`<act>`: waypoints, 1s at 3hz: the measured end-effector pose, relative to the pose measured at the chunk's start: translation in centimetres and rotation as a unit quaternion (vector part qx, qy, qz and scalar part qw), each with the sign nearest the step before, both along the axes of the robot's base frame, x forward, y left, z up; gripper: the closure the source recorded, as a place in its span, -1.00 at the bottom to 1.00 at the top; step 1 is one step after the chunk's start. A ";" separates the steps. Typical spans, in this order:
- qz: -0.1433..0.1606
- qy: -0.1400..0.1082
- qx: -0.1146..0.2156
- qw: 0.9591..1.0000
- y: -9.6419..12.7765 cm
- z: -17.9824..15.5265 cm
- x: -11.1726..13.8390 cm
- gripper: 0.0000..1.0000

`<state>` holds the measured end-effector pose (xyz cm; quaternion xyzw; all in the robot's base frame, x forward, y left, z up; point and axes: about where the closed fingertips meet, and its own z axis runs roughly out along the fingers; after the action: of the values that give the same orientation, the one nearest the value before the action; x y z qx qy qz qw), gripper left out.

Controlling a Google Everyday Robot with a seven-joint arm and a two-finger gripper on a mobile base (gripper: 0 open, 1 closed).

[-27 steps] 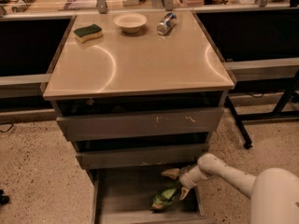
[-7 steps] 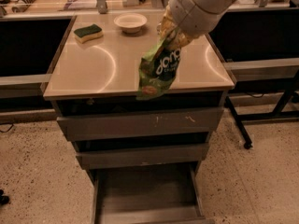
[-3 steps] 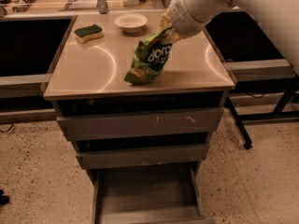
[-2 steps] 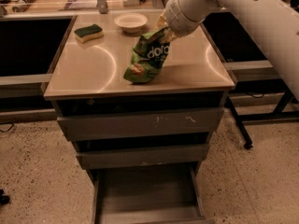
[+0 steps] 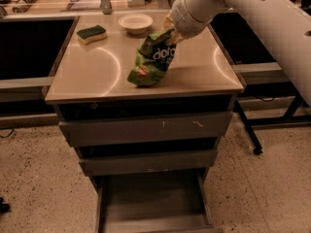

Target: Pick green rice chip bag from bottom drawer and place on counter

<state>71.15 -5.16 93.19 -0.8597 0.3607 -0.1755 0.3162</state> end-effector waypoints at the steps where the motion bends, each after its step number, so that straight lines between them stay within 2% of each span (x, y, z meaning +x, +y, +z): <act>1: 0.000 0.000 0.000 1.000 0.0 0.0 0.0 -0.26; 2: 0.000 0.000 0.000 1.000 0.0 0.0 0.0 -0.72; 3: 0.000 0.000 0.000 1.000 0.0 0.0 0.0 -1.00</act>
Offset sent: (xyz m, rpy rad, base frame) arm 0.0000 0.0000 0.0000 0.0000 0.0000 0.0000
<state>71.15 -5.16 93.18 -0.8597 0.3607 -0.1754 0.3162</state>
